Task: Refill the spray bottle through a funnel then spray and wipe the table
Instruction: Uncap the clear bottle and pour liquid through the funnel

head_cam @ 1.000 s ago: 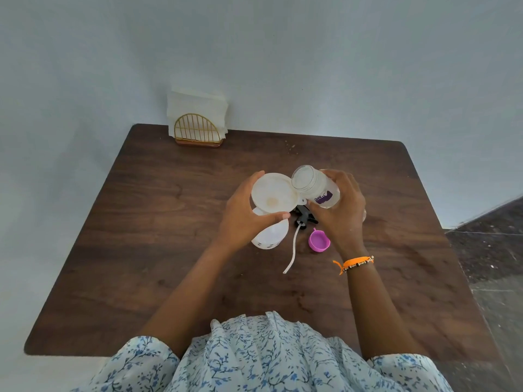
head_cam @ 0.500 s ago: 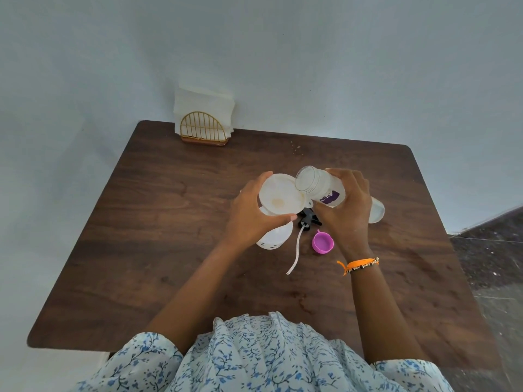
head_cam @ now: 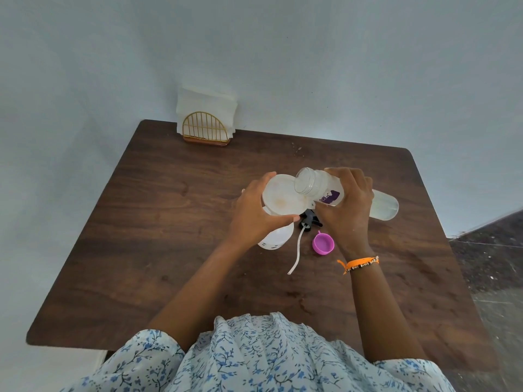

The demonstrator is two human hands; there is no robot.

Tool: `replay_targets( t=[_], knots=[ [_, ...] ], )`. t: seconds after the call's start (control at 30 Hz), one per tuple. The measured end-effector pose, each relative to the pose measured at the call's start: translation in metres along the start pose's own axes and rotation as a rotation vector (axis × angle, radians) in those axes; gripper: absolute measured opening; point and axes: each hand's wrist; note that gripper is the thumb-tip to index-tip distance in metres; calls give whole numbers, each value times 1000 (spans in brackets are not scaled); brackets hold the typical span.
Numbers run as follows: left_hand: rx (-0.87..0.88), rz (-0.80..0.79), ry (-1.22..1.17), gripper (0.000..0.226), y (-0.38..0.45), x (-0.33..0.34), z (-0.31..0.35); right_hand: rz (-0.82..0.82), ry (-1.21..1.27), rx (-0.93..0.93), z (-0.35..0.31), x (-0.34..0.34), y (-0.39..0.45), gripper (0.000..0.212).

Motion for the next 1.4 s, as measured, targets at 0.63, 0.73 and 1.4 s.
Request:
replay_targets(
  t=[0.63, 0.73, 1.4],
  knots=[
    [10, 12, 2, 91, 1, 2, -1, 30, -57, -58, 0, 5, -1, 46],
    [14, 12, 5, 91, 2, 3, -2, 25, -67, -58, 0, 5, -1, 47],
    [10, 11, -19, 91, 1, 1, -1, 3, -111, -71, -1, 7, 1, 48]
  ],
)
Point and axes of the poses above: each hand's wrist, its own y-axis towards the middle knuckle, its own x-axis out of the palm, z = x × y, and after that the axes turned 14 degrees about z, right-handed
